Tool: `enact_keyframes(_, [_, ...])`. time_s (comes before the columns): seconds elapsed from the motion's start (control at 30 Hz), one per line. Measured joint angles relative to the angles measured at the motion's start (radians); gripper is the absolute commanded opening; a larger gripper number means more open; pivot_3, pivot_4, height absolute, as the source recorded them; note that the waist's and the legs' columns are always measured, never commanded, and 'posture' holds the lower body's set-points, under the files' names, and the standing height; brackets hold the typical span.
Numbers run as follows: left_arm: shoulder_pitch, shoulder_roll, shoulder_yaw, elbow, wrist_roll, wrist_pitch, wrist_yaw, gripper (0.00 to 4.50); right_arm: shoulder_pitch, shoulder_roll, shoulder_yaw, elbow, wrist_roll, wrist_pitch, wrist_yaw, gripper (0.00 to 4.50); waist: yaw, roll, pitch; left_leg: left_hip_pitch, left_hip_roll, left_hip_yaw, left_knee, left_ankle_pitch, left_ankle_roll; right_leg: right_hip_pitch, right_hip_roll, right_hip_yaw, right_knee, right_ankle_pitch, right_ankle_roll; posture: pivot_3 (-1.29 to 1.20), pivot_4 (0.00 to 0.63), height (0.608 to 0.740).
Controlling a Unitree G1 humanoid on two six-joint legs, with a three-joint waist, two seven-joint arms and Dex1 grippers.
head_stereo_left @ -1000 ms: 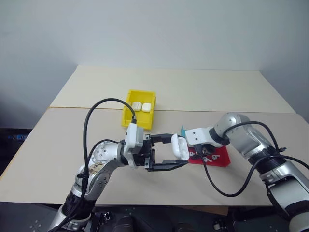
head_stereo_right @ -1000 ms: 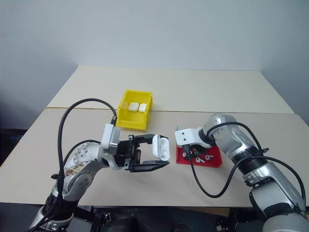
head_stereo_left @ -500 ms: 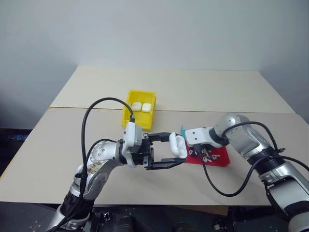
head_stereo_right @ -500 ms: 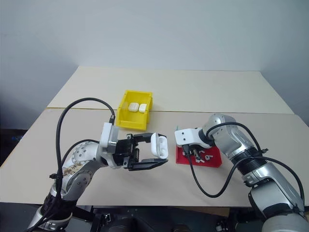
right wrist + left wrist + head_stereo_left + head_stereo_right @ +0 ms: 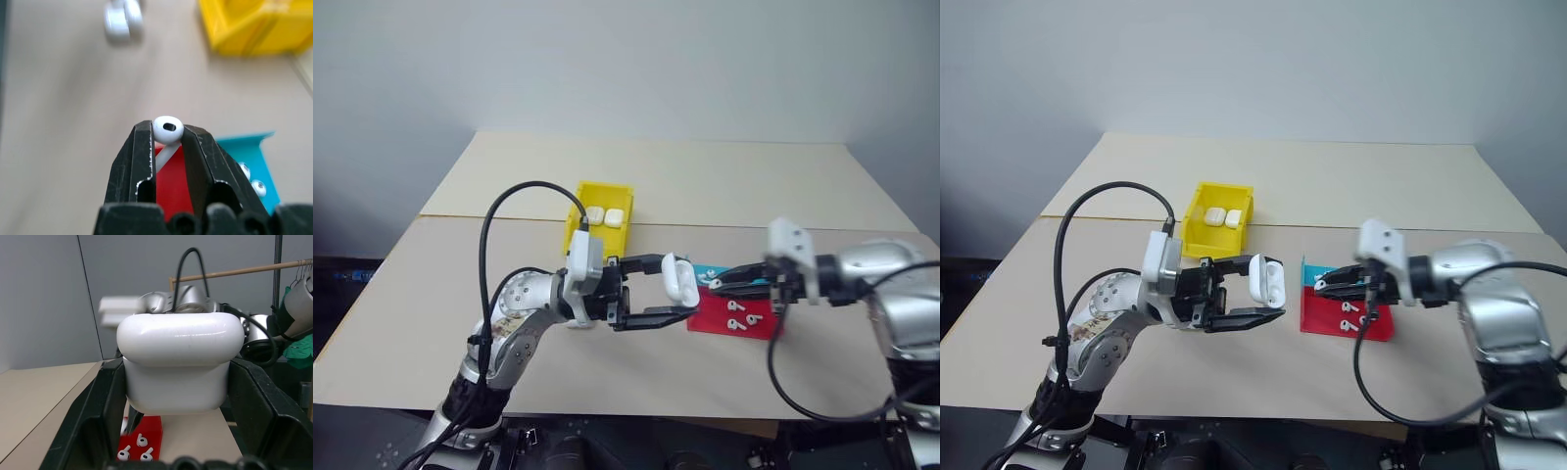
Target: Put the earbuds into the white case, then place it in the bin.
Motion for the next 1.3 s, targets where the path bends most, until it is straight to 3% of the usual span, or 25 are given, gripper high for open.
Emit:
enact_keyframes(0.17, [-0.039, -0.040, -0.002, 0.054, 0.001, 0.002, -0.013, 2.79, 0.055, 0.140, -0.217, -0.145, 0.366, 0.146, -0.217, 0.62, -0.008, 0.000, 0.000, 0.001, 0.000, 0.000, 0.000, 0.000, 0.000, 0.000, 0.000, 0.001, 0.002, 0.000, 0.000, 0.00, 0.150, 0.740])
enact_keyframes(0.3, [-0.065, -0.079, -0.008, 0.078, 0.004, 0.012, -0.002, 2.79, 0.052, 0.208, -0.220, -0.213, 0.559, 0.174, -0.384, 0.62, -0.009, 0.000, 0.000, 0.000, 0.000, 0.000, -0.001, 0.000, 0.000, -0.001, 0.000, 0.001, 0.001, 0.000, 0.000, 0.00, 0.150, 0.740])
enact_keyframes(0.5, [-0.069, -0.107, -0.017, 0.084, 0.007, 0.024, 0.022, 2.79, 0.025, 0.220, -0.159, -0.266, 0.737, 0.171, -0.552, 0.62, -0.009, 0.000, 0.000, 0.000, 0.000, 0.000, -0.002, 0.000, 0.000, -0.001, 0.000, 0.001, 0.001, 0.000, 0.000, 0.00, 0.150, 0.740])
enact_keyframes(0.7, [-0.064, -0.106, -0.026, 0.080, 0.008, 0.041, 0.035, 2.79, 0.006, 0.212, -0.092, -0.277, 0.799, 0.138, -0.618, 0.62, -0.009, 0.000, 0.000, 0.000, 0.000, 0.000, -0.002, 0.000, 0.000, -0.001, 0.000, 0.001, 0.000, 0.000, 0.000, 0.00, 0.150, 0.740])
enact_keyframes(0.9, [-0.057, -0.103, -0.025, 0.064, 0.008, 0.043, 0.051, 2.79, 0.017, 0.172, -0.034, -0.273, 0.736, 0.092, -0.623, 0.62, -0.009, 0.000, 0.000, 0.000, 0.000, 0.000, -0.002, 0.000, 0.000, -0.001, 0.000, 0.001, 0.000, 0.000, 0.000, 0.00, 0.150, 0.740])
enact_keyframes(1.3, [-0.025, -0.092, -0.025, 0.016, 0.009, 0.046, 0.069, 2.79, 0.065, 0.094, -0.065, -0.232, 0.700, 0.006, -0.579, 0.62, -0.007, 0.000, 0.000, 0.000, 0.000, 0.000, -0.002, 0.000, 0.000, -0.001, 0.000, 0.001, -0.001, 0.000, 0.000, 0.00, 0.150, 0.740])
